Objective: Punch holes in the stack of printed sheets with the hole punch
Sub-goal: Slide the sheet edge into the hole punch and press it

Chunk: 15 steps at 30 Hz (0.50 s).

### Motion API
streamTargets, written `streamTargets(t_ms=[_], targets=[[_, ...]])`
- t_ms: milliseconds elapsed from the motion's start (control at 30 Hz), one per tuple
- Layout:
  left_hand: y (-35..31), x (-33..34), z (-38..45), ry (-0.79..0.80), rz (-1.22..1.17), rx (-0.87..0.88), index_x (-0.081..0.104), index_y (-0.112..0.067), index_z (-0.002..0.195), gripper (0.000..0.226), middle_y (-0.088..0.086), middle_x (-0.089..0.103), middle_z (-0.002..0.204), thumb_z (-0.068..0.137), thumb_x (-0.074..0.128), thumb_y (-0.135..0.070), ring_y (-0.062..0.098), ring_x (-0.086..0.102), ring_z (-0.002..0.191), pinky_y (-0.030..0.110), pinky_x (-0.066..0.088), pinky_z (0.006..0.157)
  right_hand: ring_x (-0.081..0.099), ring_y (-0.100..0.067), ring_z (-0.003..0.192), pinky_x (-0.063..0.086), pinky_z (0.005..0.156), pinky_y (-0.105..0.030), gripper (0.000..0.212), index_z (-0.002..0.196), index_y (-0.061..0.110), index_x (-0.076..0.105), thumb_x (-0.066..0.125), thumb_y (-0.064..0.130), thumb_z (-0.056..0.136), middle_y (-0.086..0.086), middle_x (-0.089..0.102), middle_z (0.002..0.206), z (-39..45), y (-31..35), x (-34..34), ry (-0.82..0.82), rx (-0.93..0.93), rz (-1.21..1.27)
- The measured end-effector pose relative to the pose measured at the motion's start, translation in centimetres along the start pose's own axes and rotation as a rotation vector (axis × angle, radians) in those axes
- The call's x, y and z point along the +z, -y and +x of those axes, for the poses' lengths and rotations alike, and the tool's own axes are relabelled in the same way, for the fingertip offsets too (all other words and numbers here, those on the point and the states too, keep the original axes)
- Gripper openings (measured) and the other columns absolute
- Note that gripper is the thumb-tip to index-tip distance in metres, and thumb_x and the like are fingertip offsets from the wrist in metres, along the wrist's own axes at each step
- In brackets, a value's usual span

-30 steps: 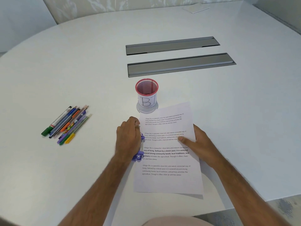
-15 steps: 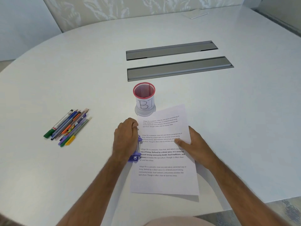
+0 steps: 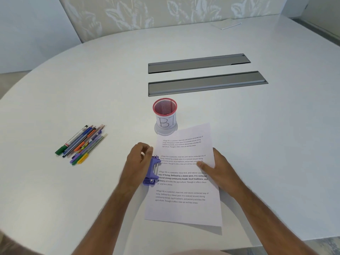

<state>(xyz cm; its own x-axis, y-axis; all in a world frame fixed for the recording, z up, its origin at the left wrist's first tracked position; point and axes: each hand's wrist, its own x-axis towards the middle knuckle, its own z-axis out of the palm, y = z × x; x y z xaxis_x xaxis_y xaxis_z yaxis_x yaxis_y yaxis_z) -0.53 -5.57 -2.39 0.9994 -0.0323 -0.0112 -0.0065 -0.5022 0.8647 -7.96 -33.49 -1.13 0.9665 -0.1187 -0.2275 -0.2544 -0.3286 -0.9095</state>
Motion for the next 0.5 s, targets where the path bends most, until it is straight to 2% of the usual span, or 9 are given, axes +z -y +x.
streamTargets(t_ms=[133,233,300,333,400,467,500], targets=[[0.8,-0.4,-2.6,-0.026,-0.086,-0.04,0.06,-0.029,0.105,0.004,0.004,0.061,0.098,0.105,0.063,-0.027,0.002,0.056,0.068,0.014,0.049,0.054,0.069,-0.011,0.121,0.054,0.104,-0.036,0.043,0.142,0.018,0.057,0.071,0.016,0.102,0.005,0.072,0.134,0.2,-0.3,0.0,-0.004,-0.018,-0.006],[1.0,-0.6,-3.7,-0.01,-0.139,-0.083,0.063,-0.035,0.106,0.011,-0.004,0.068,0.091,0.104,0.064,-0.024,0.012,0.066,0.071,0.014,0.052,0.056,0.069,-0.009,0.121,0.054,0.104,-0.035,0.042,0.141,0.018,0.057,0.071,0.016,0.101,0.007,0.072,0.133,0.4,-0.6,0.0,-0.004,-0.026,0.001],[0.7,-0.4,-4.0,0.007,-0.177,-0.102,0.063,-0.038,0.107,0.02,-0.013,0.072,0.086,0.104,0.064,-0.018,0.011,0.073,0.07,0.015,0.055,0.054,0.068,-0.002,0.119,0.055,0.1,-0.027,0.042,0.14,0.02,0.057,0.072,0.017,0.101,0.01,0.072,0.132,0.5,-0.9,0.1,-0.006,-0.033,-0.005],[0.6,-0.4,-4.1,0.014,-0.185,-0.105,0.063,-0.038,0.109,0.023,-0.016,0.073,0.085,0.105,0.063,-0.015,0.009,0.075,0.069,0.016,0.057,0.053,0.067,0.004,0.116,0.054,0.095,-0.019,0.042,0.139,0.021,0.057,0.072,0.017,0.101,0.011,0.072,0.131,0.5,-1.0,0.1,-0.005,-0.035,-0.012],[0.6,-0.3,-4.1,0.014,-0.194,-0.123,0.063,-0.037,0.114,0.026,-0.01,0.071,0.088,0.105,0.062,-0.013,0.015,0.078,0.074,0.03,0.065,0.06,0.066,0.015,0.11,0.05,0.084,-0.004,0.041,0.138,0.023,0.057,0.073,0.018,0.1,0.013,0.072,0.13,0.7,-1.2,0.1,-0.002,-0.036,-0.015],[0.8,-0.4,-4.1,0.014,-0.195,-0.144,0.063,-0.035,0.119,0.025,-0.001,0.069,0.096,0.106,0.061,-0.013,0.024,0.079,0.081,0.046,0.067,0.072,0.064,0.019,0.107,0.048,0.08,0.0,0.041,0.137,0.024,0.058,0.073,0.018,0.1,0.014,0.072,0.129,0.8,-1.5,0.1,-0.004,-0.034,-0.012],[0.9,-0.4,-4.1,0.013,-0.184,-0.144,0.063,-0.035,0.12,0.025,0.0,0.069,0.098,0.106,0.061,-0.014,0.025,0.079,0.083,0.047,0.067,0.074,0.064,0.021,0.106,0.048,0.08,0.0,0.04,0.137,0.026,0.057,0.073,0.018,0.1,0.015,0.071,0.128,0.8,-1.6,0.1,-0.004,-0.035,-0.01]])
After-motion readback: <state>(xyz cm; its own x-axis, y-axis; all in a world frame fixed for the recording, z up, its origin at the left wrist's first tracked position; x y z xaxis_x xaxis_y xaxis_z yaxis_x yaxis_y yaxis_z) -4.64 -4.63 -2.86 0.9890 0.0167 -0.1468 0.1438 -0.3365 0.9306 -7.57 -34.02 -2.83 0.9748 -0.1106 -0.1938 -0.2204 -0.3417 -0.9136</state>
